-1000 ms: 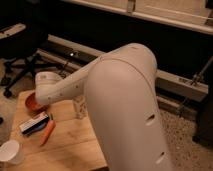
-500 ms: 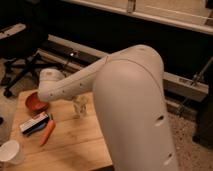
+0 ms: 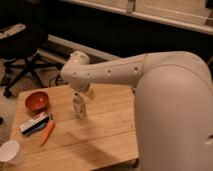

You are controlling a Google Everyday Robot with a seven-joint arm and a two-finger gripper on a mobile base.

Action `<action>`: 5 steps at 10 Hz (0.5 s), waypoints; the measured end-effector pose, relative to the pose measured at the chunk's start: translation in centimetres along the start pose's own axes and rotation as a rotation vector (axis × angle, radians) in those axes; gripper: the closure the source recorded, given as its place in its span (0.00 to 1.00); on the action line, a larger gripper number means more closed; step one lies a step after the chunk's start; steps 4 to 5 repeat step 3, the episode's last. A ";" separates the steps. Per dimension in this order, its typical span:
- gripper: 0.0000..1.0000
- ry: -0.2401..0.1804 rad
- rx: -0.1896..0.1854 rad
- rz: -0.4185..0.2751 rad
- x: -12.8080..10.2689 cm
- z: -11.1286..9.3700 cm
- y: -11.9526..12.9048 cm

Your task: Stand the bottle upright

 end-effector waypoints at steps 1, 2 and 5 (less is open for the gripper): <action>0.20 -0.016 -0.009 0.001 1.3 -0.4 1.0; 0.20 -0.039 -0.019 0.002 2.3 -0.7 2.0; 0.20 -0.057 -0.021 0.000 2.9 -1.0 2.5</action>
